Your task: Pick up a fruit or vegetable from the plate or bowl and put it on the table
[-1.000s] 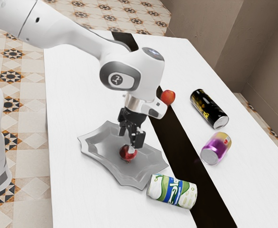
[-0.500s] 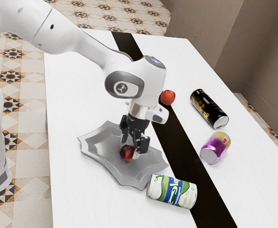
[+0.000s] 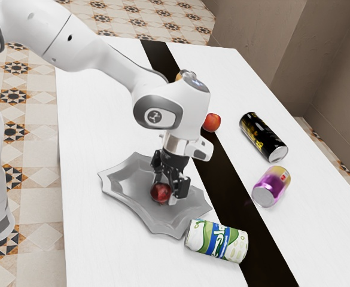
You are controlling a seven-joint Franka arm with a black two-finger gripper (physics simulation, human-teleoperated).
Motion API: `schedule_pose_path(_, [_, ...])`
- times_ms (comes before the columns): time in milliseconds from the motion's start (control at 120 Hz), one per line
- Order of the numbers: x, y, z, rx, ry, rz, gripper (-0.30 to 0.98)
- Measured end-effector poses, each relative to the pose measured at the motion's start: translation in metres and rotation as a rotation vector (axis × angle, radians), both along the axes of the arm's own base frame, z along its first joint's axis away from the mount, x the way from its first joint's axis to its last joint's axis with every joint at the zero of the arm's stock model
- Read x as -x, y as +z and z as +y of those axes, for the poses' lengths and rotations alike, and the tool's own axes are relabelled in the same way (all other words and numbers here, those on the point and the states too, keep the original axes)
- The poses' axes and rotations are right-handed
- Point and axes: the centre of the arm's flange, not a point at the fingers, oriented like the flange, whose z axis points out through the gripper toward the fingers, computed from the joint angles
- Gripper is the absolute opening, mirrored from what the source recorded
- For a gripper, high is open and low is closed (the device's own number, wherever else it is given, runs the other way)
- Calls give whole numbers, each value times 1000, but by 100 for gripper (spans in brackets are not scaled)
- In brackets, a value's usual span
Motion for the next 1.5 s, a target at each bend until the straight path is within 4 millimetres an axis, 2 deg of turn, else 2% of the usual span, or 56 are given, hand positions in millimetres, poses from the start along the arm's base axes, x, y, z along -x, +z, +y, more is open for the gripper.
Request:
schedule_pose_path(142, [2,0,-5,-1,-6,2,66])
schedule_pose_path(967, [10,-7,0,-11,11,25,66])
schedule_pose_path(1308, [10,-7,2,-11,15,25,46])
schedule_pose_path(1500, [10,-7,2,-14,16,26,41])
